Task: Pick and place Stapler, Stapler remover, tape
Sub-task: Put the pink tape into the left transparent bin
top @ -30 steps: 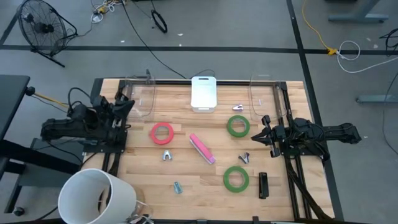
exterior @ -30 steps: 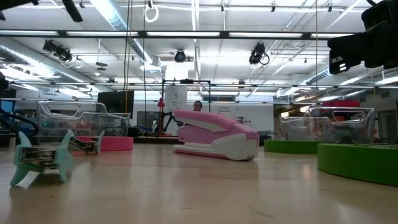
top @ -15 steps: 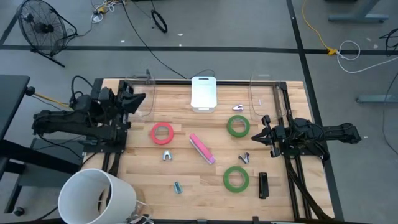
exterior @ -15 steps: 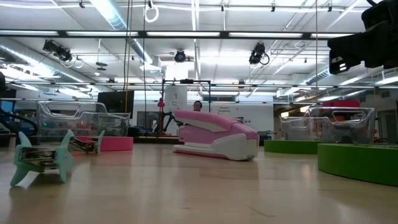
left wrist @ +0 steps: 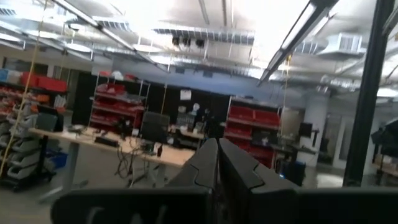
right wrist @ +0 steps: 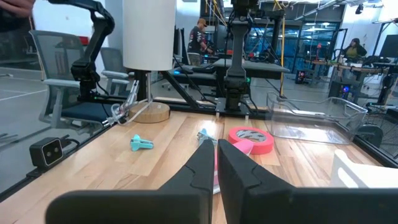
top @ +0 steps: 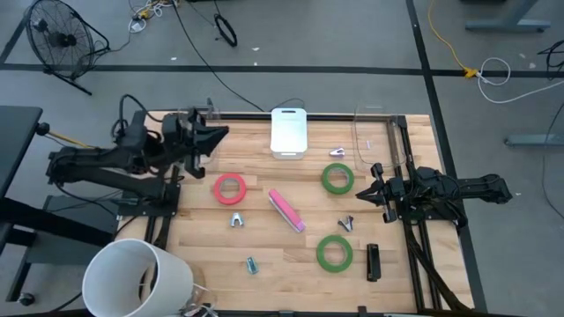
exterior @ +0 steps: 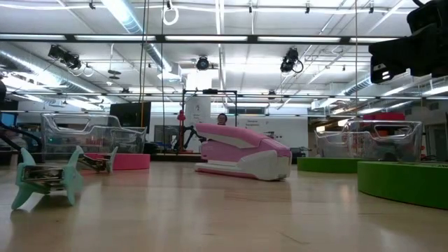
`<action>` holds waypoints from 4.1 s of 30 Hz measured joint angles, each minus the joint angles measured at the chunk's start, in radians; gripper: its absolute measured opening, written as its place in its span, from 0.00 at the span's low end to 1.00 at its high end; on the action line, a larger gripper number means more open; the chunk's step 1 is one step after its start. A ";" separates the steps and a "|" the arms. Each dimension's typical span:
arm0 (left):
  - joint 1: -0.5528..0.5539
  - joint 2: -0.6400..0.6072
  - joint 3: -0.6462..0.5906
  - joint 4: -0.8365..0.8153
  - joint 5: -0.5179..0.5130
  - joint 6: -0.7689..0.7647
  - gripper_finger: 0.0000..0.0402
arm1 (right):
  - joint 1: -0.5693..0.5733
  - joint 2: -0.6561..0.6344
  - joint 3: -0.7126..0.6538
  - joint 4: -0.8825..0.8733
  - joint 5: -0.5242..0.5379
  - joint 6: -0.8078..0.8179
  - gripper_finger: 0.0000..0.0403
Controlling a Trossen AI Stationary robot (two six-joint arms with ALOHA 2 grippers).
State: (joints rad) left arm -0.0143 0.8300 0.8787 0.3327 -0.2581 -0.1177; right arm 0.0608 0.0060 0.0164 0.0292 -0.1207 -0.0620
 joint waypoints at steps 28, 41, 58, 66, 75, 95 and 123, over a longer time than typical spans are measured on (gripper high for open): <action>0.000 0.175 0.103 -0.424 0.119 -0.010 0.06 | 0.000 0.000 0.000 0.000 0.000 0.000 0.05; -0.001 0.239 0.105 -0.774 0.344 -0.001 0.22 | 0.000 0.000 0.000 0.000 0.000 0.000 0.05; -0.052 0.388 0.104 -1.137 0.466 0.107 0.35 | 0.000 0.000 0.000 0.000 0.000 0.000 0.05; -0.087 0.494 0.100 -1.159 0.453 0.114 0.41 | 0.000 0.000 0.000 0.000 0.000 0.000 0.05; -0.098 0.607 0.095 -1.226 0.360 0.126 0.42 | 0.000 0.000 0.000 0.000 0.000 0.000 0.05; -0.037 0.655 0.094 -1.249 0.191 0.104 0.44 | 0.000 0.000 0.000 0.000 0.000 0.000 0.05; -0.007 0.654 -0.106 -1.188 0.194 0.207 0.82 | 0.000 0.000 0.000 0.000 0.000 0.000 0.05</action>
State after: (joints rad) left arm -0.0212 1.4845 0.7730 -0.8557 -0.0640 0.0897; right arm 0.0605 0.0061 0.0166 0.0290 -0.1207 -0.0620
